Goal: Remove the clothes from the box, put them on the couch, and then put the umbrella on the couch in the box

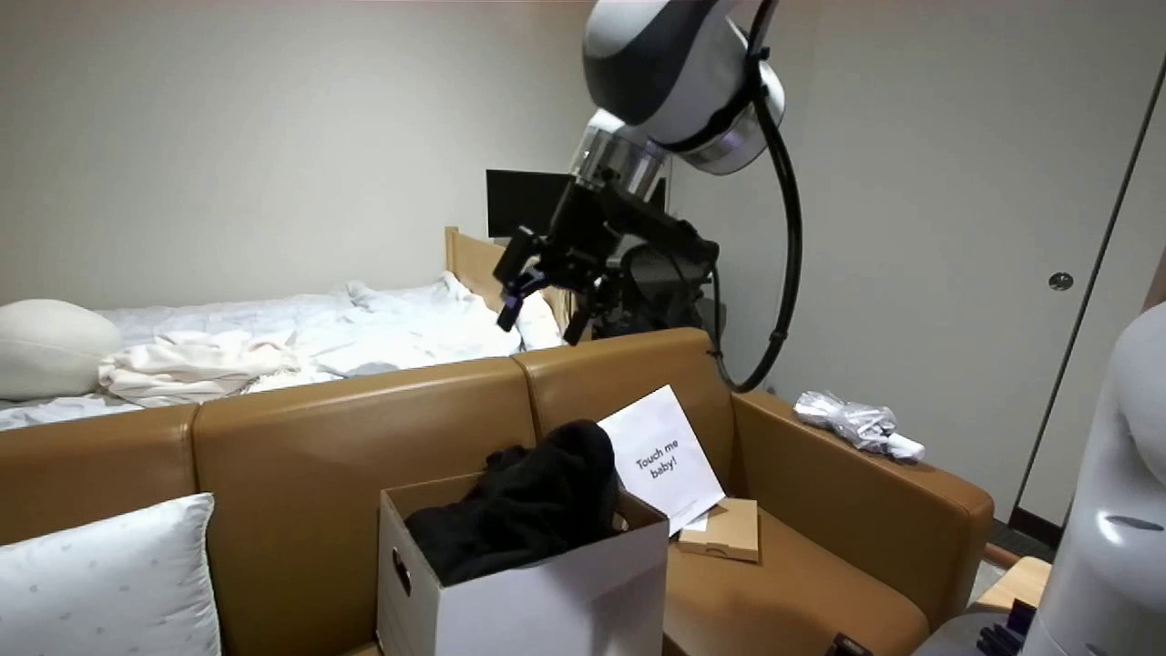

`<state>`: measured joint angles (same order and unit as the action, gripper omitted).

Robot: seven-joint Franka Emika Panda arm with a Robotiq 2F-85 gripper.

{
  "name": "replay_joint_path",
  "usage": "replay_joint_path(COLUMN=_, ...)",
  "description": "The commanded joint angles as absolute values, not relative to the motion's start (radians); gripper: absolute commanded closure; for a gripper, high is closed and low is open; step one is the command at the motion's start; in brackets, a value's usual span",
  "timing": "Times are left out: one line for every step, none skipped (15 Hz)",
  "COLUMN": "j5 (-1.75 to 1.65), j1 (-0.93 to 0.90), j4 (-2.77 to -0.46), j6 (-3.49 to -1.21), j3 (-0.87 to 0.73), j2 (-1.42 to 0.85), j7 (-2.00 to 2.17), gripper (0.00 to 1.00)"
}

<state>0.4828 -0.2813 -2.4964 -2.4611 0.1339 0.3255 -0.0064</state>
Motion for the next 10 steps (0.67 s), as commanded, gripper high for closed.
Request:
replay_joint_path(j5=0.395, j1=-0.321, j4=-2.570, j6=-2.613, j3=0.266, j2=0.216, j7=0.047, gripper=0.00)
replay_joint_path(j5=0.342, j1=-0.325, j4=-2.610, j6=-2.680, j3=0.299, j2=0.186, j7=0.052, gripper=0.00)
replay_joint_path(j5=0.281, j1=-0.319, j4=-2.647, j6=-2.745, j3=0.320, j2=0.145, j7=0.061, gripper=0.00)
replay_joint_path(j5=0.199, j1=-0.306, j4=-2.686, j6=-2.817, j3=0.339, j2=0.103, j7=0.087, gripper=0.00)
replay_joint_path(j5=0.101, j1=-0.285, j4=-2.718, j6=-2.896, j3=0.347, j2=0.063, j7=0.111, gripper=0.00)
replay_joint_path(j5=0.014, j1=-0.183, j4=-2.770, j6=-2.974, j3=0.414, j2=0.059, j7=0.128, gripper=0.00)
replay_joint_path(j5=-0.074, j1=-0.111, j4=-2.808, j6=-3.013, j3=0.432, j2=0.078, j7=0.135, gripper=0.00)
replay_joint_path(j5=-0.158, j1=-0.058, j4=-2.822, j6=-3.027, j3=0.420, j2=0.107, j7=0.150, gripper=0.00)
replay_joint_path(j5=-0.246, j1=-0.003, j4=-2.792, j6=-3.020, j3=0.412, j2=0.115, j7=0.182, gripper=0.00)
replay_joint_path(j5=-0.335, j1=0.043, j4=-2.781, j6=-3.046, j3=0.401, j2=0.118, j7=0.239, gripper=0.00)
